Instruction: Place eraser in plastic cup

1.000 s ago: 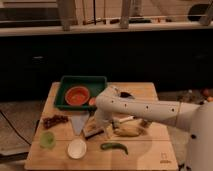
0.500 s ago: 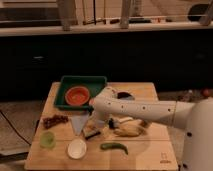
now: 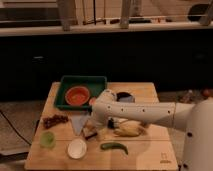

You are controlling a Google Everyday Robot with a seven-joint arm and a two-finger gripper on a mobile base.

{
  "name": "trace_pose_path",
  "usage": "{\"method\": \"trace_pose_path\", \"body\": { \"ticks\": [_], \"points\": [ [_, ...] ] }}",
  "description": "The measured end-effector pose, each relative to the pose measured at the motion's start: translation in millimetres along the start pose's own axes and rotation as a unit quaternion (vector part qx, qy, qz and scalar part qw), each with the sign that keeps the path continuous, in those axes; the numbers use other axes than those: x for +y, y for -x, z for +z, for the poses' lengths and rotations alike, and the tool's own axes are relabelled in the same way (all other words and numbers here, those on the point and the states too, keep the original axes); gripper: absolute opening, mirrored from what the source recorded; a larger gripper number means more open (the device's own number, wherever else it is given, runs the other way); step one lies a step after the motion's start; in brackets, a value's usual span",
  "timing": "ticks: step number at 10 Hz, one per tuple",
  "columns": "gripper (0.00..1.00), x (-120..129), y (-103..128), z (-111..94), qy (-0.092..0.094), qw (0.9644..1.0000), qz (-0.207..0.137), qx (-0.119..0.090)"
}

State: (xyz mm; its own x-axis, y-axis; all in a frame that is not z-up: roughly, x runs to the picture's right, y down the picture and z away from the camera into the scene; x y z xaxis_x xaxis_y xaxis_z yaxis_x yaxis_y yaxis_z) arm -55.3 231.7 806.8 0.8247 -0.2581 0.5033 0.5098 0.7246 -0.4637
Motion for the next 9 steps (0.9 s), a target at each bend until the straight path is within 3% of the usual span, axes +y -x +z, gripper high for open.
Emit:
{"method": "trace_pose_path", "body": {
  "ticks": [4,6,9],
  "points": [
    [0.79,2,0,6,-0.006,0.9994,0.027,-0.019],
    [0.62,3,-2,8,-0.006,0.999,0.036,-0.026],
    [0.2,2,-7,15,-0.006,0.9987,0.041,-0.031]
  ]
}}
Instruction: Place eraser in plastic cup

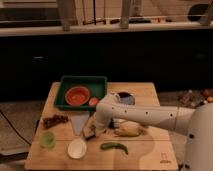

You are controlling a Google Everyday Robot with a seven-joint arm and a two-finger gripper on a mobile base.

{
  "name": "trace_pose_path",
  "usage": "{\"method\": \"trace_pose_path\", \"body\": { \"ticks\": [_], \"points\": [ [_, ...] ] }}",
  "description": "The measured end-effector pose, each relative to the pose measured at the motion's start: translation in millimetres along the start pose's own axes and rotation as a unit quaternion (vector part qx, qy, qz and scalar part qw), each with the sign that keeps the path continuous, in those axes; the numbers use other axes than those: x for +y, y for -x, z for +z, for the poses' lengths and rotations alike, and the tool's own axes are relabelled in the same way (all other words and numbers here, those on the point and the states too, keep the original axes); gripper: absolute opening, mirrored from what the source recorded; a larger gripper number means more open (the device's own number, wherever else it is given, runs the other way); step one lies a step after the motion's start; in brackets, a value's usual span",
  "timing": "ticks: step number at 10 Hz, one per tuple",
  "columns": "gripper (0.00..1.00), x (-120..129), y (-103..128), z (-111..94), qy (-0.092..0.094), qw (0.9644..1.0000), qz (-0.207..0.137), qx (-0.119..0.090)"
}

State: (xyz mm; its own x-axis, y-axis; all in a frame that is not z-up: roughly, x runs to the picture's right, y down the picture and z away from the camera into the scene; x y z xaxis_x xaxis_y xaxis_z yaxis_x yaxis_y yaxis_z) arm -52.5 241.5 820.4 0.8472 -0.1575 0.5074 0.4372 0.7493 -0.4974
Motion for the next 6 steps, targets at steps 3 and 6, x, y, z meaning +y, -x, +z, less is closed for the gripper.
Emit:
{"method": "trace_pose_path", "body": {
  "ticks": [3,6],
  "points": [
    [0.0,-2.2,-1.5,6.6,0.001,1.0,-0.002,-0.003],
    [0.0,-3.7,-1.3,4.9,0.001,1.0,-0.007,-0.001]
  ]
}}
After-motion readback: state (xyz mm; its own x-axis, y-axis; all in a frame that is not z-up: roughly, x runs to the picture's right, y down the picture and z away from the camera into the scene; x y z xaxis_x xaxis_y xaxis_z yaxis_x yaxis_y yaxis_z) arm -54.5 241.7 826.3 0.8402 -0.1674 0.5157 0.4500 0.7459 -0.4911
